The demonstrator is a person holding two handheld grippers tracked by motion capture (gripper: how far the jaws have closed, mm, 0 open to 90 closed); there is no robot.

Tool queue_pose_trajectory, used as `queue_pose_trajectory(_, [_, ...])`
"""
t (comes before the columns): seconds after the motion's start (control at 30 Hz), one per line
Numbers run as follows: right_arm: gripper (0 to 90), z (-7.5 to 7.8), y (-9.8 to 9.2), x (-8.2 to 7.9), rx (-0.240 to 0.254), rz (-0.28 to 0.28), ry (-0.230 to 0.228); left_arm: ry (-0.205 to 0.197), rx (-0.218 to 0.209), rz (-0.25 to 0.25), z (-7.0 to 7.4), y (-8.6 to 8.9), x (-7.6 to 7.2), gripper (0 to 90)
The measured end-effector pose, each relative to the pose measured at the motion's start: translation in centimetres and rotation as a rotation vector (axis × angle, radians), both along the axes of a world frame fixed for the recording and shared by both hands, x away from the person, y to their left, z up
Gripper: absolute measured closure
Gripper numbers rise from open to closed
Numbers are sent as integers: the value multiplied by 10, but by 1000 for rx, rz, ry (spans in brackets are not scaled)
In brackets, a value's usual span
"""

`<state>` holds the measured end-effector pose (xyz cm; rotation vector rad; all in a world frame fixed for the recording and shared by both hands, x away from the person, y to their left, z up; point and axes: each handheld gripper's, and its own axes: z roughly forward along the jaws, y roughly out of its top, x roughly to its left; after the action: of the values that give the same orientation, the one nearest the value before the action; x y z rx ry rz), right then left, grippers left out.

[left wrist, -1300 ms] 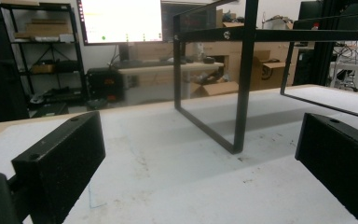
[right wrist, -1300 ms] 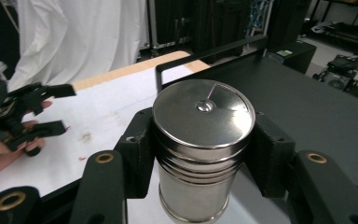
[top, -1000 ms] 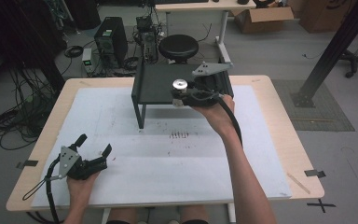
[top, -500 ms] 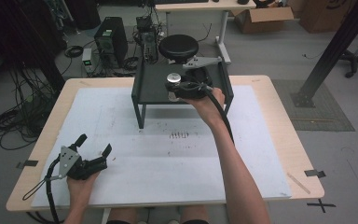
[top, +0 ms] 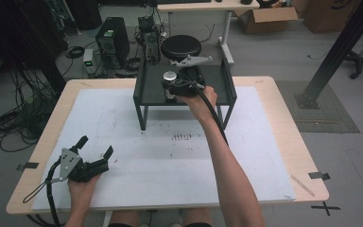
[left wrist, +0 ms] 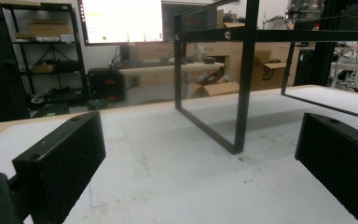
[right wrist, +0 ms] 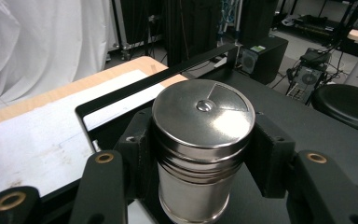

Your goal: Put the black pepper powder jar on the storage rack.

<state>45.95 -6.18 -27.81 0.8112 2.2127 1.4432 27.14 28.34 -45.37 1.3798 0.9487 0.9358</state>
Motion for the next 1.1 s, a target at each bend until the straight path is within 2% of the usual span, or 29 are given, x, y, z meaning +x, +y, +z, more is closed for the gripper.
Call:
queue_pose_trajectory(0.57, [487, -10, 5, 14, -5, -19, 33, 1, -1, 0, 0, 0, 0, 21])
queue_pose_trajectory(1.1, [485, -13, 7, 15, -21, -30, 8, 2, 0, 1, 0, 0, 0, 24])
